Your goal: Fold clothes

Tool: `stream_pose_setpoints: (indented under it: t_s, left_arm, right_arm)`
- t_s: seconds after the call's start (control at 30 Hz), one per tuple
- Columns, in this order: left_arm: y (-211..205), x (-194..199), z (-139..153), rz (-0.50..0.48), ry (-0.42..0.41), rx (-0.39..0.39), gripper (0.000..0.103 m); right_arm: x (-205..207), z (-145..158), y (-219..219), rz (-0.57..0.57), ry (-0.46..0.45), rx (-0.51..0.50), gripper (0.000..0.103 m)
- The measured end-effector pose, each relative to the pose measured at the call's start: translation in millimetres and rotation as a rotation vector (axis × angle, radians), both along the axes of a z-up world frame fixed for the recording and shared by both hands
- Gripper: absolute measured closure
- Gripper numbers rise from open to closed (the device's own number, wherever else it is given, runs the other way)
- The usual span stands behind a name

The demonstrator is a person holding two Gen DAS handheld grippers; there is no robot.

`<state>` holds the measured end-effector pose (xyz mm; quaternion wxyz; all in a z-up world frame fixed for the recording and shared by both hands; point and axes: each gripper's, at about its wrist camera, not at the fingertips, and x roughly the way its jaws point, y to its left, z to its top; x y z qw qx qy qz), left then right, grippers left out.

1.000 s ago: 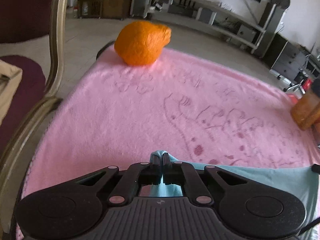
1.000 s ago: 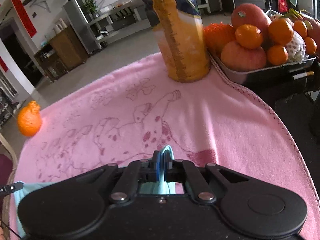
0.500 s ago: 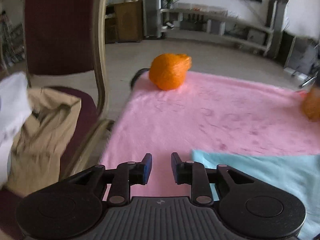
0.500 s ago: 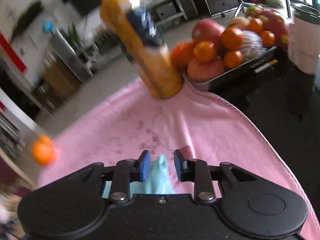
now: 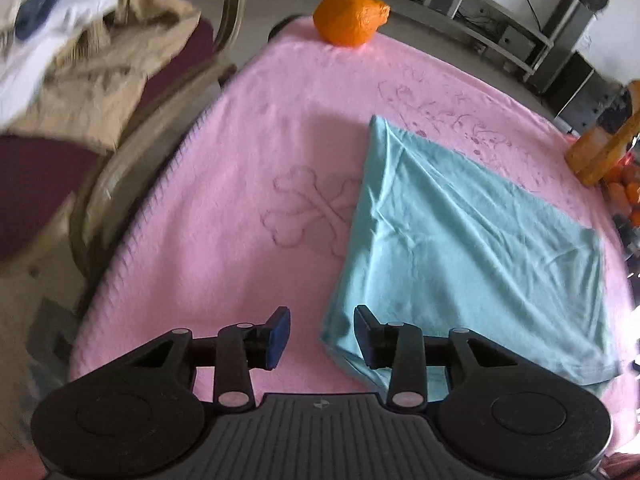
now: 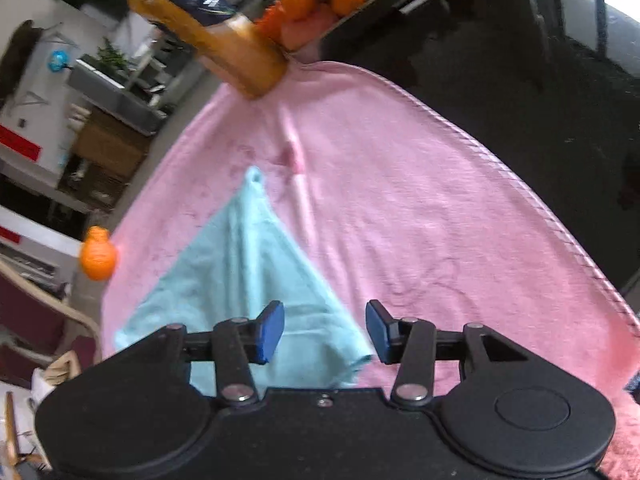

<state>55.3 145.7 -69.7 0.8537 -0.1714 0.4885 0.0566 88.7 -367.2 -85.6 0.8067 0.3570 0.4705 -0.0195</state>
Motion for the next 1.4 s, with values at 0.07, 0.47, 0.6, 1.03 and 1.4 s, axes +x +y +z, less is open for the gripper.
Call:
stream_pose_setpoints:
  t_s: [0.07,0.47,0.6,1.03,1.4]
  left_arm:
    - [-0.8,-2.7,-3.4,0.010,0.009,-0.025,0.065]
    - [-24.1,4.2,-14.1,-0.067,0.027,0.052,0.093]
    - [-13.4,-2.7,3.6,-0.054,-0.057,-0.028,0.096]
    - [-3.5,-1.3,-2.4,0.013,0.024,-0.082,0.094]
    - [-6.8,-20.7,18.3,0.022,-0.105,0.055,0.064]
  right_arm:
    - [0.6,-8.0,0.7,0.000,0.043,0.009,0.063]
    - [5.7,-22.2,10.5,0.042,0.139,-0.047,0.096]
    - [-0.9,-6.5,11.5,0.036,0.049,-0.067,0.099]
    - [-13.8,1.2,-18.1,-0.047,-0.009,0.088,0.099]
    - [-13.5,4.5,0.8,0.008,0.028,-0.134,0.072]
